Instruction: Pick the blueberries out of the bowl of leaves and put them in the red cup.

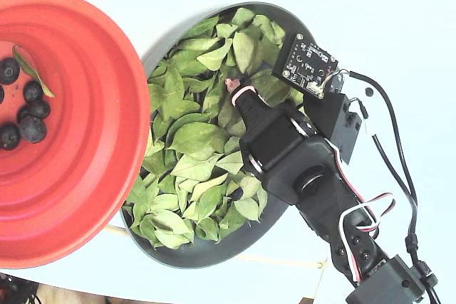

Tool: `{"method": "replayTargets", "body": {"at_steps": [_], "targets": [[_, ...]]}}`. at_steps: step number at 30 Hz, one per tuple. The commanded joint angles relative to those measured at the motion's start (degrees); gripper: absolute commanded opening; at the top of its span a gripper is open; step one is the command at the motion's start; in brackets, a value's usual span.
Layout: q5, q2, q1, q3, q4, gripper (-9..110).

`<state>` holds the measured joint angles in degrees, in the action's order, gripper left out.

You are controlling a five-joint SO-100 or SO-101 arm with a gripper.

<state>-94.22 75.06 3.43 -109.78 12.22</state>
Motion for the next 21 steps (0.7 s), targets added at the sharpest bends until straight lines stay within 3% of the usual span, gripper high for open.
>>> {"method": "replayTargets", "body": {"at_steps": [1,21], "targets": [[-0.35,8.53,-0.35,-0.09,0.44,9],[-0.09,17.58,-1.93,-3.60,-4.83,9]]}}
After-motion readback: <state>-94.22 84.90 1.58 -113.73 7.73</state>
